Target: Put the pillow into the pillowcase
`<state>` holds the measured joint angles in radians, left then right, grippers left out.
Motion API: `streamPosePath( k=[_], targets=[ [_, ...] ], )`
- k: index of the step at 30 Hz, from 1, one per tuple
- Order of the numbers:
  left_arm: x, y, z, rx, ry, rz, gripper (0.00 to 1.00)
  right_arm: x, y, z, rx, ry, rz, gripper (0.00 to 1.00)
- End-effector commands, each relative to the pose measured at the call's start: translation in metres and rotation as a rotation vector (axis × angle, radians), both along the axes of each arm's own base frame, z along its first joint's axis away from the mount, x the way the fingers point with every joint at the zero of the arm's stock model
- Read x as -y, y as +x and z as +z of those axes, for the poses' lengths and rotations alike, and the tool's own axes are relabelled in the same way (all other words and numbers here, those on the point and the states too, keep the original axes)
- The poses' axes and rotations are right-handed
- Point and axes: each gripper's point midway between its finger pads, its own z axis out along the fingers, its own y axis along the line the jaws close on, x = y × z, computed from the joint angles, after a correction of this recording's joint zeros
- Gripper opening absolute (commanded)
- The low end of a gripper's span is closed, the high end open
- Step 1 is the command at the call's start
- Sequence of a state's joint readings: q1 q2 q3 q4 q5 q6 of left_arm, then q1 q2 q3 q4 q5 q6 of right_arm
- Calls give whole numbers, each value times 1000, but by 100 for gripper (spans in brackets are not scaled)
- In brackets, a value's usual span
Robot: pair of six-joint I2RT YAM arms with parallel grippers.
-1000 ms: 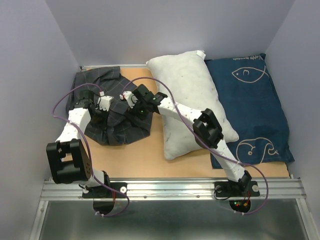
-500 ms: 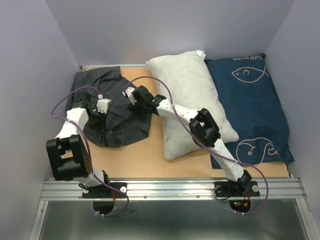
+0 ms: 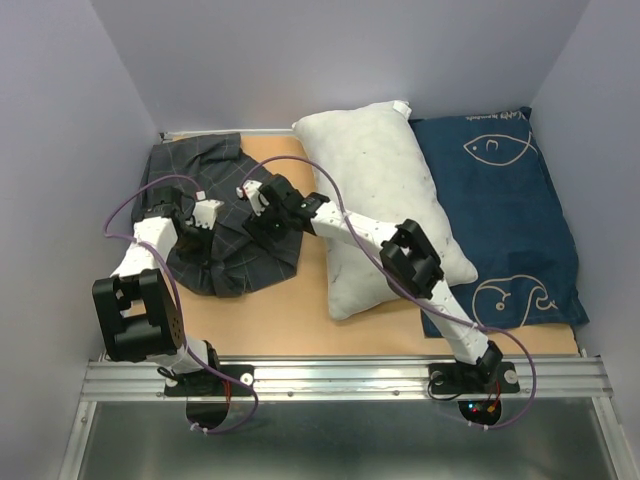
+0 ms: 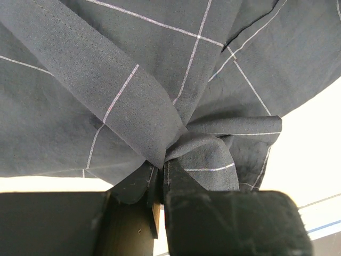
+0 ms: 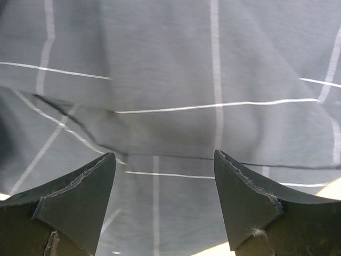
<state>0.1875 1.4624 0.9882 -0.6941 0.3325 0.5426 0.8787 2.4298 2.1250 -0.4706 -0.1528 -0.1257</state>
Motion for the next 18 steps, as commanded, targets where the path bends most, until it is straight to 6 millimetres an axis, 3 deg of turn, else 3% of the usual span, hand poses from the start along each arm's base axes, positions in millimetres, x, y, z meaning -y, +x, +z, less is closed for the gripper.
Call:
streamPosePath(
  k=[1, 6, 10, 11, 13, 14, 17, 18],
  targets=[
    [-2, -5, -1, 2, 5, -4, 14, -28, -5, 17, 34, 66, 0, 79],
    [-4, -5, -5, -1, 11, -2, 14, -26, 22, 3, 106, 29, -106, 71],
    [-5, -6, -8, -6, 12, 1, 14, -11, 35, -11, 160, -44, -169, 55],
    [-5, -6, -9, -8, 13, 2, 14, -6, 40, -9, 176, -55, -187, 46],
    [-6, -6, -9, -7, 14, 3, 14, 1, 48, -4, 189, -57, -211, 37],
    [-8, -7, -10, -7, 18, 9, 14, 2, 51, 8, 201, -41, -221, 30],
    [-10, -7, -12, -4, 24, 15, 14, 11, 65, 39, 226, 2, -242, 22],
    [-10, -7, -12, -4, 24, 17, 14, 13, 68, 40, 228, 1, -240, 21]
  ],
)
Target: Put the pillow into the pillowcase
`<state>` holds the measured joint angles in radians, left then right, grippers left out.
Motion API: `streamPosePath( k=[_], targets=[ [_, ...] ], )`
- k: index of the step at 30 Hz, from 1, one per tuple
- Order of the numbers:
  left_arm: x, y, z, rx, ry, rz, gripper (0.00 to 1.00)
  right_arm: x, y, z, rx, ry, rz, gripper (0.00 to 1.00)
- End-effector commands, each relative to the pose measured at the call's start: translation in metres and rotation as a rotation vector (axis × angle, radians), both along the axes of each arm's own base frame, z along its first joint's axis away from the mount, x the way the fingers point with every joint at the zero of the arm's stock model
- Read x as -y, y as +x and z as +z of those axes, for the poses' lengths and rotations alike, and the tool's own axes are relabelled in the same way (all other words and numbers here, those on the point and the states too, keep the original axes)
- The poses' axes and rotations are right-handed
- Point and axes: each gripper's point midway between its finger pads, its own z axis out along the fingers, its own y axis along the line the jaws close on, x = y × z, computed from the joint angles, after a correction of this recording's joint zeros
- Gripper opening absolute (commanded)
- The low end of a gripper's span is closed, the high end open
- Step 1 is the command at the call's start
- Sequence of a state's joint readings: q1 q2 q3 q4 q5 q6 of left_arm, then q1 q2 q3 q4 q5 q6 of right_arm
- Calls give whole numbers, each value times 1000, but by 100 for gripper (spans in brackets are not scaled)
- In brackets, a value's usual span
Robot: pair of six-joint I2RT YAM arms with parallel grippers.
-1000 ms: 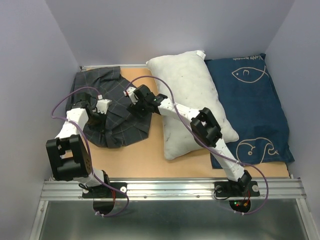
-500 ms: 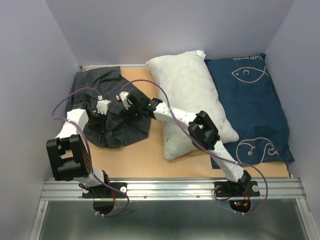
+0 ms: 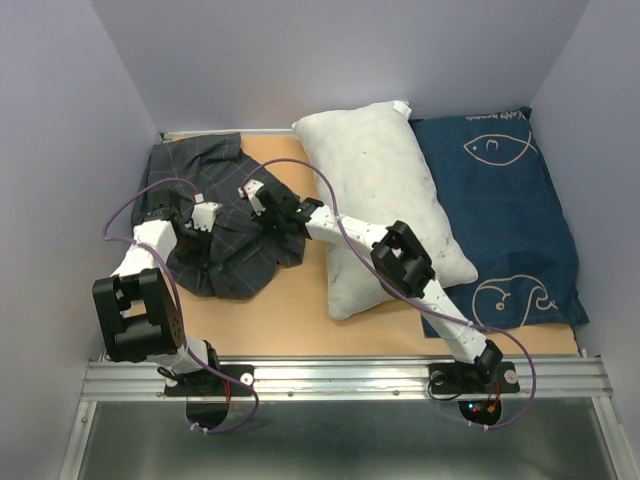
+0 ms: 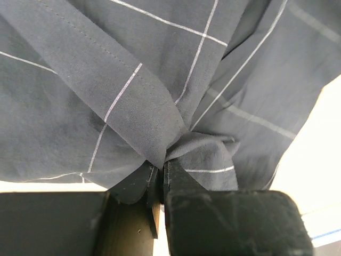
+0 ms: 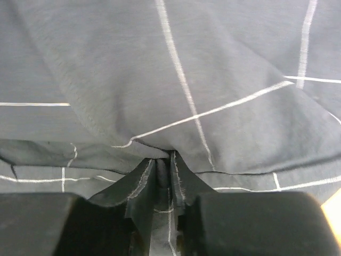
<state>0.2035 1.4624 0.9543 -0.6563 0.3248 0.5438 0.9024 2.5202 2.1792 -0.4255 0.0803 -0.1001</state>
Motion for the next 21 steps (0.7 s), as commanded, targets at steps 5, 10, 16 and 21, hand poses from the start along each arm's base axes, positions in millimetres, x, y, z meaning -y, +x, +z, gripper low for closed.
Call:
streamPosePath(
  k=[5, 10, 16, 21],
  targets=[
    [-6, -3, -6, -8, 18, 4, 13, 19, 47, 104, 164, 115, -47, 22],
    [-10, -1, -6, -5, 41, 11, 10, 28, 52, 112, 172, 117, -43, 19],
    [-11, -2, -8, -8, 50, -3, 8, 30, 67, 136, 197, 175, -56, 1],
    [-13, -3, -5, 31, 75, -48, 13, 40, 109, 133, 261, 186, -176, 0]
  ],
)
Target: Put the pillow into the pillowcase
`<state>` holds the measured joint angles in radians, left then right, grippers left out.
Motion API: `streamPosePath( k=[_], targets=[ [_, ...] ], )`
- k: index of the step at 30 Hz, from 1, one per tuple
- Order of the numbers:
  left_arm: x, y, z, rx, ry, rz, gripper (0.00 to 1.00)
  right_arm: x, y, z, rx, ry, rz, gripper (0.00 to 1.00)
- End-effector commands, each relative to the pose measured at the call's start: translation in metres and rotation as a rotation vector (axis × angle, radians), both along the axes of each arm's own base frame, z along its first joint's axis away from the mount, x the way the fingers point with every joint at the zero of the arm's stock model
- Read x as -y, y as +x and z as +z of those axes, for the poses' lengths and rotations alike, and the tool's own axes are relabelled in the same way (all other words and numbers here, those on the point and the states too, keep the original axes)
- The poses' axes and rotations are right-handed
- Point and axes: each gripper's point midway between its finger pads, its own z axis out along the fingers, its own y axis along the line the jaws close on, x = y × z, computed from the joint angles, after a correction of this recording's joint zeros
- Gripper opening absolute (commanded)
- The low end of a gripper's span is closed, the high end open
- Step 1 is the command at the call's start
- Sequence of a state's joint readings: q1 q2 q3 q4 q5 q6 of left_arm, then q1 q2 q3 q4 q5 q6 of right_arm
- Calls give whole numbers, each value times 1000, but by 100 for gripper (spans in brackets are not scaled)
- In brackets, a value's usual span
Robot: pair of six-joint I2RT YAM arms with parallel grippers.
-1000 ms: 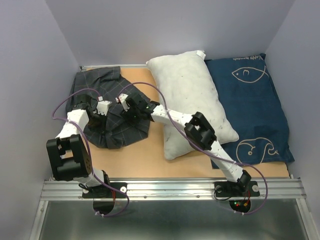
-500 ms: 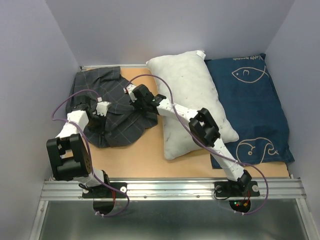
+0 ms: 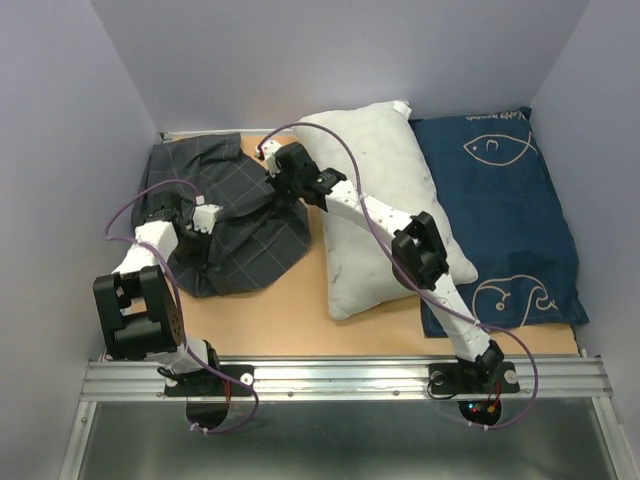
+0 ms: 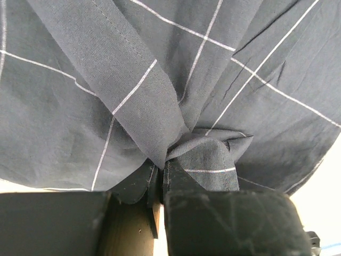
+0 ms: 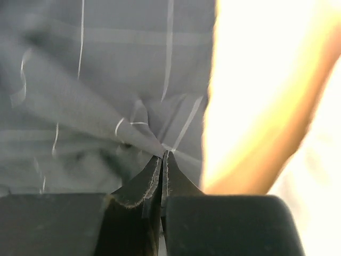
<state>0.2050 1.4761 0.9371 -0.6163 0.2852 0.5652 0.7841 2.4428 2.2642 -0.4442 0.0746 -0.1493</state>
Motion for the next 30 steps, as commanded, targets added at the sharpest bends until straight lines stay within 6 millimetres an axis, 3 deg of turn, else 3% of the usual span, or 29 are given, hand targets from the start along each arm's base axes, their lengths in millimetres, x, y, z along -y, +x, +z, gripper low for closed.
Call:
streamPosePath(
  k=[1, 2, 3, 5, 6, 7, 8, 9, 10, 11, 13, 14, 16, 17, 19, 20, 21, 23, 24, 25, 27, 28, 30],
  targets=[
    [-6, -5, 6, 38, 37, -45, 16, 3, 50, 51, 152, 108, -118, 0],
    [-3, -6, 9, 50, 30, -58, 20, 5, 59, 55, 171, 127, -144, 1],
    [-1, -7, 13, 61, 20, -76, 35, 13, 68, 50, 179, 118, -180, 1],
    [9, -7, 30, 116, -16, -141, 55, 16, 73, 37, 172, 105, -191, 2],
    [12, -6, 37, 138, -26, -159, 69, 15, 71, 31, 159, 106, -181, 7],
    [14, -4, 44, 166, -33, -179, 73, 12, 68, 32, 151, 112, -164, 16],
    [21, 2, 61, 224, -55, -205, 77, 11, 65, 32, 139, 121, -150, 33],
    [23, 3, 69, 243, -64, -213, 81, 8, 61, 31, 119, 135, -135, 42],
    [24, 11, 84, 288, -66, -216, 84, 7, 57, 50, 127, 164, -122, 55],
    [26, 16, 93, 316, -74, -221, 86, 7, 54, 62, 129, 182, -114, 61],
    [31, 25, 111, 353, -105, -220, 91, 7, 44, 92, 139, 224, -87, 72],
    [32, 36, 127, 388, -122, -198, 91, 13, 35, 128, 173, 256, -73, 81],
    [34, 47, 141, 413, -148, -165, 95, 23, 27, 154, 191, 278, -68, 88],
    [35, 59, 155, 445, -172, -138, 99, 35, 16, 194, 230, 318, -65, 93],
    [35, 71, 167, 482, -181, -119, 99, 60, 14, 216, 252, 331, -96, 96],
    [34, 80, 176, 506, -186, -109, 99, 73, 13, 205, 230, 307, -116, 96],
    [37, 88, 184, 532, -202, -91, 99, 101, 10, 227, 259, 315, -157, 96],
    [48, 101, 197, 563, -247, -92, 99, 131, 8, 226, 252, 296, -205, 97],
    [62, 109, 204, 584, -289, -93, 99, 161, 12, 199, 208, 247, -258, 98],
    [72, 115, 208, 595, -307, -104, 99, 182, 8, 209, 217, 251, -284, 98],
    [95, 132, 214, 622, -332, -134, 99, 220, 8, 191, 165, 215, -358, 99],
    [116, 135, 216, 623, -347, -166, 99, 257, 16, 177, 129, 202, -428, 99],
    [156, 151, 219, 633, -399, -197, 99, 295, 17, 168, 60, 214, -506, 100]
  ],
)
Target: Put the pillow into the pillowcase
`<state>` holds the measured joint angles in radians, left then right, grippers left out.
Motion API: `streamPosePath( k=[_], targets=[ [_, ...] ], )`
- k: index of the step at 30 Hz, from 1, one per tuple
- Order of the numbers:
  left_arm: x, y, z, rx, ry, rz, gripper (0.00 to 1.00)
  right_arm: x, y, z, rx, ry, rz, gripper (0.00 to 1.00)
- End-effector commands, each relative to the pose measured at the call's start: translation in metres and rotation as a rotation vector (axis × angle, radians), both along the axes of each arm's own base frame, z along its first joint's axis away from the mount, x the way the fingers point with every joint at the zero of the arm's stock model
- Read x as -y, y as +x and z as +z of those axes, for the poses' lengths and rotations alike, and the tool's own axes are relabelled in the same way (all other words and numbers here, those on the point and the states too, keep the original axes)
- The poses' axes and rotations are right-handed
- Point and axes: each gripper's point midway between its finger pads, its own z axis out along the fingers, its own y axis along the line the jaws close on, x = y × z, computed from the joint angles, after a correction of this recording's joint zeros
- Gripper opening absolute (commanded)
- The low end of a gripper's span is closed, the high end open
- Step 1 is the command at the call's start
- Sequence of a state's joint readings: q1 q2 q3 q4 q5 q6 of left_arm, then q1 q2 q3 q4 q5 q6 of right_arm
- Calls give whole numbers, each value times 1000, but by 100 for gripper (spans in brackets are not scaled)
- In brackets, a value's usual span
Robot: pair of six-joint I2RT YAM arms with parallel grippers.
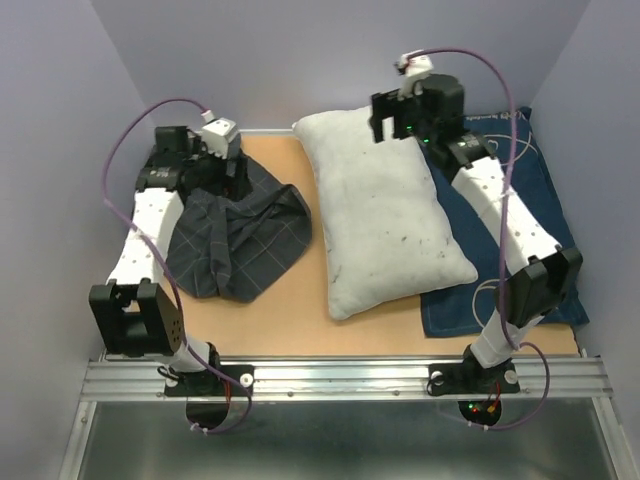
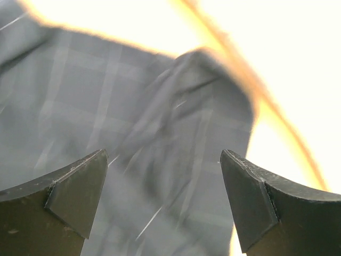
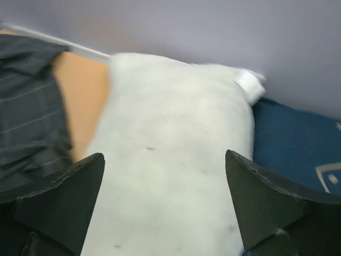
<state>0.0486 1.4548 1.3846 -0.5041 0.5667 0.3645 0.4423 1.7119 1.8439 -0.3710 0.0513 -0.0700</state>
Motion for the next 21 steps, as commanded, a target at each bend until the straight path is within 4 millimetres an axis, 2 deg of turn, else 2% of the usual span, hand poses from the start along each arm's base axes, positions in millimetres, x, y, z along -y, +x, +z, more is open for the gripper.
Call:
streamPosePath(
  k=[1, 2, 3, 4, 7, 8, 11, 12, 13, 15, 16, 19, 21],
  targets=[
    [91, 29, 35, 88, -135, -115, 99, 88, 18, -80, -275, 54, -158, 100],
    [106, 43, 33, 65, -170, -109, 99, 98, 17, -89, -339, 105, -176, 100],
    [117, 50, 31, 51, -181, -115, 99, 111, 18, -91, -372, 162, -160, 100],
    [138, 51, 27, 30, -193, -148, 99, 112, 18, -92, -395, 194, -145, 100],
    [161, 72, 10, -16, -202, -155, 99, 98, 11, -101, -467, 278, -68, 100],
    [168, 78, 1, -35, -203, -163, 99, 93, 11, -110, -501, 306, -57, 100],
    [167, 85, -10, -57, -195, -137, 99, 88, 14, -129, -564, 341, -59, 100],
    [164, 85, -17, -70, -175, -134, 99, 91, 18, -148, -602, 339, -87, 100],
    [162, 84, -19, -74, -165, -130, 99, 93, 20, -157, -623, 341, -93, 100],
    [156, 79, -19, -70, -146, -118, 99, 94, 22, -176, -673, 359, -108, 100],
    [154, 77, -18, -60, -133, -118, 99, 91, 23, -191, -708, 365, -105, 100],
    [142, 68, -12, -27, -97, -99, 99, 80, 23, -214, -788, 405, -72, 100],
    [134, 63, -6, -14, -82, -83, 99, 73, 20, -219, -825, 440, -43, 100]
  ],
)
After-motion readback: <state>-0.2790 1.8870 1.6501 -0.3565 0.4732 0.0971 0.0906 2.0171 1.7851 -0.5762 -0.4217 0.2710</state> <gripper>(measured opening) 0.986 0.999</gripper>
